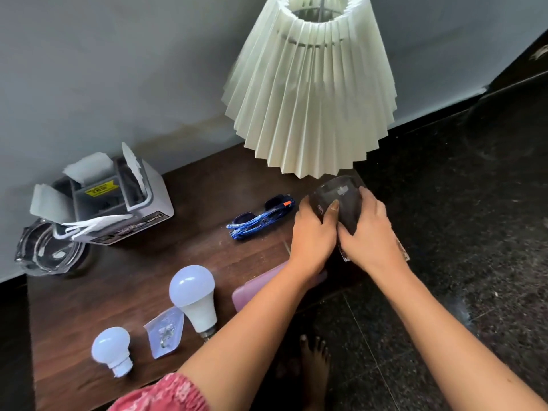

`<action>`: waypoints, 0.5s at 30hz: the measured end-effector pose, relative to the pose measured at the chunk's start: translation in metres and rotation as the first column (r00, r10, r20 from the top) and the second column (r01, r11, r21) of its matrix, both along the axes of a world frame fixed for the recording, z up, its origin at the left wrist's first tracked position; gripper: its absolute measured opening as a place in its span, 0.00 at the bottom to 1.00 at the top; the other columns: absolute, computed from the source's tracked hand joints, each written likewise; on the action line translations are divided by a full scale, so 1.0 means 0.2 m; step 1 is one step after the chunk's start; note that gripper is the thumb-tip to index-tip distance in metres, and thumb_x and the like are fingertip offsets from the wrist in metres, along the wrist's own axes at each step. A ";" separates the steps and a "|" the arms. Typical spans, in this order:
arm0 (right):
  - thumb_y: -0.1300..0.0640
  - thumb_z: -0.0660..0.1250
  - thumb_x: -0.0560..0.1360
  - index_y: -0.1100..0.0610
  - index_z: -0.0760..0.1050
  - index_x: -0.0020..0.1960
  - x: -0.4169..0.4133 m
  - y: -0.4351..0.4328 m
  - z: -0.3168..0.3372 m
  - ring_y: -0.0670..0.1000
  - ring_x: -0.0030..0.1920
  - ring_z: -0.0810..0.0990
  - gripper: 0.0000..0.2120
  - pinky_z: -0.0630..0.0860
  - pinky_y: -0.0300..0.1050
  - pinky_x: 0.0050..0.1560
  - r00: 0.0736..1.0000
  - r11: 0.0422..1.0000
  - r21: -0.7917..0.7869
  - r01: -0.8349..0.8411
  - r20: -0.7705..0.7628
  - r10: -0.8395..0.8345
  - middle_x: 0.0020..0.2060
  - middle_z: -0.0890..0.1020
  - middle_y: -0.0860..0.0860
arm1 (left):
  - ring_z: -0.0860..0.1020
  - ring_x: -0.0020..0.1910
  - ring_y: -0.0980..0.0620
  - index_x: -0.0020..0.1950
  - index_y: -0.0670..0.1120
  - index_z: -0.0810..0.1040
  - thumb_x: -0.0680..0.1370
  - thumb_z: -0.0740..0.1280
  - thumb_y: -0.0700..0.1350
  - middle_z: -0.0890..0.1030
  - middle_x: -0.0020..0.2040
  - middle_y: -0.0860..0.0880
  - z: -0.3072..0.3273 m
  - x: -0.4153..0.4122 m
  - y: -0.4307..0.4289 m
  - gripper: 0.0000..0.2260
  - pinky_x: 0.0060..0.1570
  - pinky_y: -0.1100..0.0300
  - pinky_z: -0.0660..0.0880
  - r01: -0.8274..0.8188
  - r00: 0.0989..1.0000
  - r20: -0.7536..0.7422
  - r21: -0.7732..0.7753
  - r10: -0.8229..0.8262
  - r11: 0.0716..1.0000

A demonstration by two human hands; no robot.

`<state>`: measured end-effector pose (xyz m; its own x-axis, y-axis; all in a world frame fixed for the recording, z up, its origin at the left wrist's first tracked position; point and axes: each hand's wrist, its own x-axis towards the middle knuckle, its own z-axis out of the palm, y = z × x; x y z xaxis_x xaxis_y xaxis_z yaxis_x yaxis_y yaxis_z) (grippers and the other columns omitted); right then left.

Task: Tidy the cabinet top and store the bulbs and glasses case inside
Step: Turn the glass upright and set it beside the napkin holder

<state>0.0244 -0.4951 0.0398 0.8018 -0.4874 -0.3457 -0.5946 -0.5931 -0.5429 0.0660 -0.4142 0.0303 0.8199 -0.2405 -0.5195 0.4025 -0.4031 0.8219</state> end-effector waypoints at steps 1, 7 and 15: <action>0.53 0.66 0.71 0.58 0.51 0.73 0.01 -0.01 -0.01 0.62 0.67 0.66 0.36 0.66 0.62 0.64 1.000 1.000 0.027 0.001 -0.001 -0.001 0.69 0.63 0.60 | 0.74 0.62 0.47 0.68 0.46 0.65 0.78 0.62 0.51 0.76 0.62 0.44 0.00 0.00 -0.01 0.20 0.63 0.51 0.71 -0.007 1.000 -0.017 -0.015 0.006 1.000; 0.56 0.68 0.70 0.57 0.52 0.72 0.01 -0.03 -0.01 0.60 0.65 0.69 0.37 0.68 0.61 0.63 0.998 0.995 0.092 0.023 0.048 -0.028 0.67 0.66 0.60 | 0.75 0.61 0.46 0.66 0.46 0.68 0.78 0.61 0.50 0.77 0.60 0.46 0.00 -0.01 -0.03 0.18 0.63 0.47 0.71 -0.018 0.999 -0.036 -0.090 0.015 0.996; 0.54 0.69 0.70 0.56 0.59 0.69 -0.07 0.09 0.09 0.51 0.61 0.73 0.32 0.69 0.37 0.57 0.961 0.976 0.201 0.084 0.242 -0.132 0.63 0.72 0.55 | 0.64 0.50 0.72 0.73 0.49 0.58 0.80 0.58 0.50 0.67 0.65 0.47 0.06 -0.08 0.06 0.23 0.48 0.86 0.58 0.009 0.999 0.045 -0.101 -0.004 0.995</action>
